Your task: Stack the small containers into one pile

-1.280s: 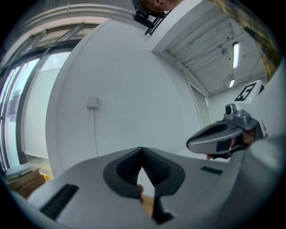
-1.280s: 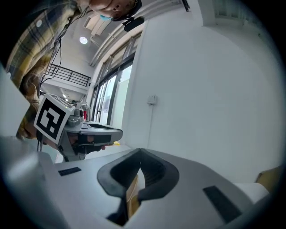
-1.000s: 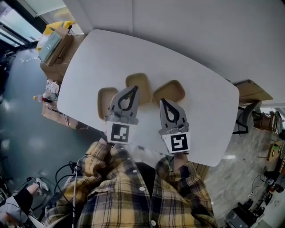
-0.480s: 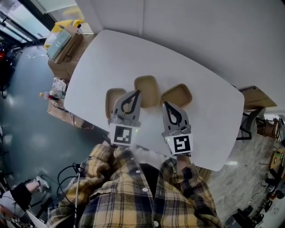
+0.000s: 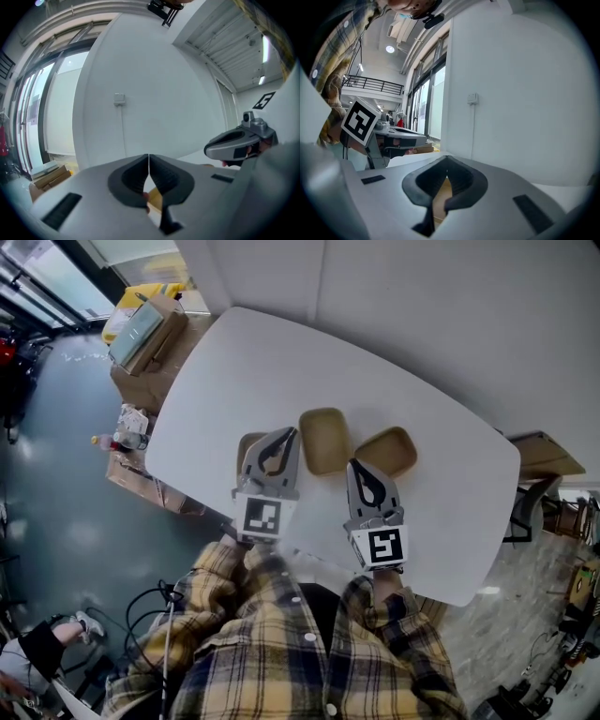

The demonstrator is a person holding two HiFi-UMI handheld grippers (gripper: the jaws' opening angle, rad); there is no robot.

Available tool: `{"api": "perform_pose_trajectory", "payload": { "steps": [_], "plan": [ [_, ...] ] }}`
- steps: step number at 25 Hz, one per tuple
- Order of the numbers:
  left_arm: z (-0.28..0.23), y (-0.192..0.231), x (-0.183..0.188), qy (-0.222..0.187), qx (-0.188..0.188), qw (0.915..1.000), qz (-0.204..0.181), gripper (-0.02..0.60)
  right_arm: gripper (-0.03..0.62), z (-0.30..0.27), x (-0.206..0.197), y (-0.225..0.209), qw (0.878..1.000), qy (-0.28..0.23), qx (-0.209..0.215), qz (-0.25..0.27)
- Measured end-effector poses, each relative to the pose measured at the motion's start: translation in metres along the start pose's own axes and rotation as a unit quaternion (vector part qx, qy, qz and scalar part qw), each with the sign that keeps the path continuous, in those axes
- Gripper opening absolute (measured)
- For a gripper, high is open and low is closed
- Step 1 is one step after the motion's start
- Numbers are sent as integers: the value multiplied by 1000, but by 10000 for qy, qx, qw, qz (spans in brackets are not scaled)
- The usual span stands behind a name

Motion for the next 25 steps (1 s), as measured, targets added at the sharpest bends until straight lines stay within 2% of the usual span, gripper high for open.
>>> {"api": "perform_pose_trajectory", "payload": {
  "steps": [6, 10, 11, 12, 14, 19, 25],
  "plan": [
    [-8, 16, -13, 272, -20, 9996, -12, 18, 15, -13, 4, 10, 9999, 8, 119, 30],
    [-11, 30, -39, 851, -177, 9957, 324, 22, 15, -15, -2, 22, 9996, 131, 265, 7],
    [-12, 35, -44, 966, -166, 9944, 395, 48, 15, -16, -4, 23, 9994, 172, 285, -1],
    [-12, 39, -48, 1049, -130, 9933, 469, 104, 15, -16, -5, 24, 9993, 222, 302, -17],
    [-13, 50, -56, 1204, -22, 9908, 620, 123, 15, -18, -7, 25, 9990, 278, 344, -30],
    [-17, 73, -86, 1714, 126, 9791, 1088, 215, 15, -20, -9, 27, 9987, 316, 396, 0],
    [-20, 88, -126, 2340, 269, 9612, 1437, 233, 15, -19, -14, 29, 9980, 484, 417, 19]
  ]
}}
Point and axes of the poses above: the fingertips, and each gripper's own axes: z backward along the fingers, y to its left, x out of its top, the point moved 6 cm from there along z, backward along the fingers, and after that the axes turned 14 degrees about y, right-handed, at the moved point
